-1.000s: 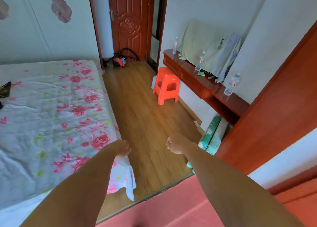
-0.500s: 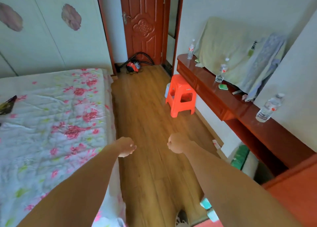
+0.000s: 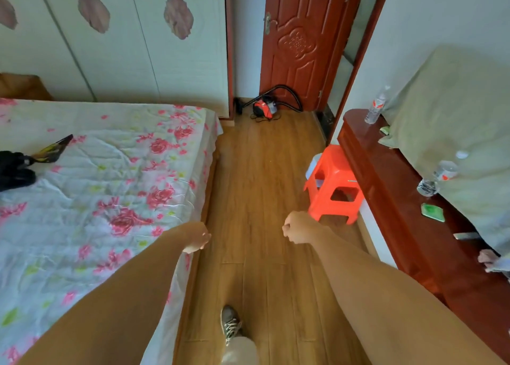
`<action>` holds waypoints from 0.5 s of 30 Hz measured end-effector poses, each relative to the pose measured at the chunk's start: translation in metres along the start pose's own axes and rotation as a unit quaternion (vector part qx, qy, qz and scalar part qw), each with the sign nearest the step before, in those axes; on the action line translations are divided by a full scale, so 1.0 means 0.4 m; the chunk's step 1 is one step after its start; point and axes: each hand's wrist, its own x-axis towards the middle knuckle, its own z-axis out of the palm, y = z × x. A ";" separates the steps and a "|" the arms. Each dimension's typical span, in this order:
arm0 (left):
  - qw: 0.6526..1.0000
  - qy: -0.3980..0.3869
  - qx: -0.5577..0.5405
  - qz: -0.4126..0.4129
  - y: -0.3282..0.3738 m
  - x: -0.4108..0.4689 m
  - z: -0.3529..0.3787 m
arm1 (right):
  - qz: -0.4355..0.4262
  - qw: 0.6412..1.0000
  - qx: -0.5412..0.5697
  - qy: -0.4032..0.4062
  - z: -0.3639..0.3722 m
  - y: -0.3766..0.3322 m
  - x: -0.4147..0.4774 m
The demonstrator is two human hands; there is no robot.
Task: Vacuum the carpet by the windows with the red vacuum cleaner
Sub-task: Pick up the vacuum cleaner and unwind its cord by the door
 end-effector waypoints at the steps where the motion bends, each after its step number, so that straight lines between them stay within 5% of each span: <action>1: 1.000 -0.002 -0.013 -0.009 0.000 0.048 -0.018 | -0.006 1.000 -0.008 -0.007 -0.017 0.000 0.064; 7: 0.997 -0.019 -0.071 -0.017 -0.022 0.384 -0.222 | -0.036 0.996 -0.077 -0.009 -0.217 -0.055 0.391; 15: 0.999 0.029 0.006 0.025 0.044 0.709 -0.549 | -0.050 0.997 -0.051 0.012 -0.476 -0.110 0.753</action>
